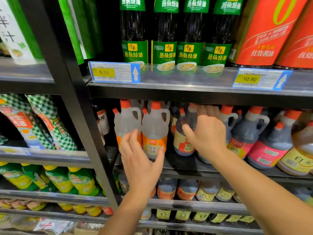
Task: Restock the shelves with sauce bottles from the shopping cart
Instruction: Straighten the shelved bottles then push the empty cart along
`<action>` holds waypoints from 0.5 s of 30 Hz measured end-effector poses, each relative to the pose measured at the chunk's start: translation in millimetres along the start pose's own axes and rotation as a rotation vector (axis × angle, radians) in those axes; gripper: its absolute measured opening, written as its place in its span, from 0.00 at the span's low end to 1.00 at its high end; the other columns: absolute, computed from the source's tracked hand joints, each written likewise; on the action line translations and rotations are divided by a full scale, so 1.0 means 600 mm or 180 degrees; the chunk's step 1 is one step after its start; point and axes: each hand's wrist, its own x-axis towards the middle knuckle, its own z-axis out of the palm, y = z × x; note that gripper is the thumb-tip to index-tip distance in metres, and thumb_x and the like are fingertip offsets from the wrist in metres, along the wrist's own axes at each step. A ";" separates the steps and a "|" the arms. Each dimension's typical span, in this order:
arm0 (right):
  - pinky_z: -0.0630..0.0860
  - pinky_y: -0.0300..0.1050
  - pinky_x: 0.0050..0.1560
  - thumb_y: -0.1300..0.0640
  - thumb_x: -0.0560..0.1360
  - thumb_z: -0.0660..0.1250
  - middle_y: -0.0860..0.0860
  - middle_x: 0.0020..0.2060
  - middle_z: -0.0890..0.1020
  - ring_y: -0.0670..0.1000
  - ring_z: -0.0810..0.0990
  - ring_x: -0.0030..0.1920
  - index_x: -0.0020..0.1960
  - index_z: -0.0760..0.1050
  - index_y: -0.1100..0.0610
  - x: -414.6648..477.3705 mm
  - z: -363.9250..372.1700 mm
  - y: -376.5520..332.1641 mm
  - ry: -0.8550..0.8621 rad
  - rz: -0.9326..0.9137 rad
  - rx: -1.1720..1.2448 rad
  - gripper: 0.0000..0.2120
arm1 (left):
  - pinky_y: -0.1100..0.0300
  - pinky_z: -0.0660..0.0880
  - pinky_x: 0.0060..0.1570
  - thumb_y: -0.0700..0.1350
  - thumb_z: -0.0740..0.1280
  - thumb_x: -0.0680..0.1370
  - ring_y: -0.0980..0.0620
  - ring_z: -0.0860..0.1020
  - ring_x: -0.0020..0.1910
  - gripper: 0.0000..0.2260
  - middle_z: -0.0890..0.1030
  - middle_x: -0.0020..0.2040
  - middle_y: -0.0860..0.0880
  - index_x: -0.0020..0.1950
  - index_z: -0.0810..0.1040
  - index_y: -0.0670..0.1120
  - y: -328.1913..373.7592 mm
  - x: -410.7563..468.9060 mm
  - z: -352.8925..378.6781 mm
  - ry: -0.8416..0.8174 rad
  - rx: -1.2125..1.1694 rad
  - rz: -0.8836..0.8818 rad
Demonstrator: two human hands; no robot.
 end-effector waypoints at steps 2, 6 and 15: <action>0.73 0.52 0.31 0.49 0.69 0.73 0.63 0.33 0.78 0.66 0.78 0.37 0.35 0.69 0.59 -0.008 -0.015 0.025 0.0179 0.0193 -0.0161 0.18 | 0.56 0.67 0.61 0.56 0.70 0.73 0.47 0.66 0.66 0.32 0.67 0.65 0.47 0.71 0.65 0.44 0.028 -0.001 0.016 -0.0184 -0.0163 0.0211; 0.74 0.56 0.35 0.51 0.67 0.75 0.66 0.36 0.77 0.68 0.77 0.42 0.39 0.72 0.66 -0.019 -0.037 0.074 0.0351 0.0483 -0.0310 0.19 | 0.64 0.65 0.60 0.51 0.71 0.75 0.50 0.68 0.64 0.28 0.68 0.64 0.48 0.70 0.66 0.43 0.080 -0.006 0.061 -0.0709 -0.0368 0.0473; 0.72 0.50 0.41 0.44 0.73 0.68 0.60 0.40 0.80 0.62 0.79 0.47 0.44 0.75 0.62 0.000 -0.041 0.155 -0.0207 0.0436 -0.0691 0.19 | 0.55 0.70 0.55 0.50 0.68 0.77 0.40 0.72 0.61 0.28 0.71 0.63 0.38 0.72 0.64 0.41 0.153 0.015 0.154 -0.1079 -0.0173 -0.0074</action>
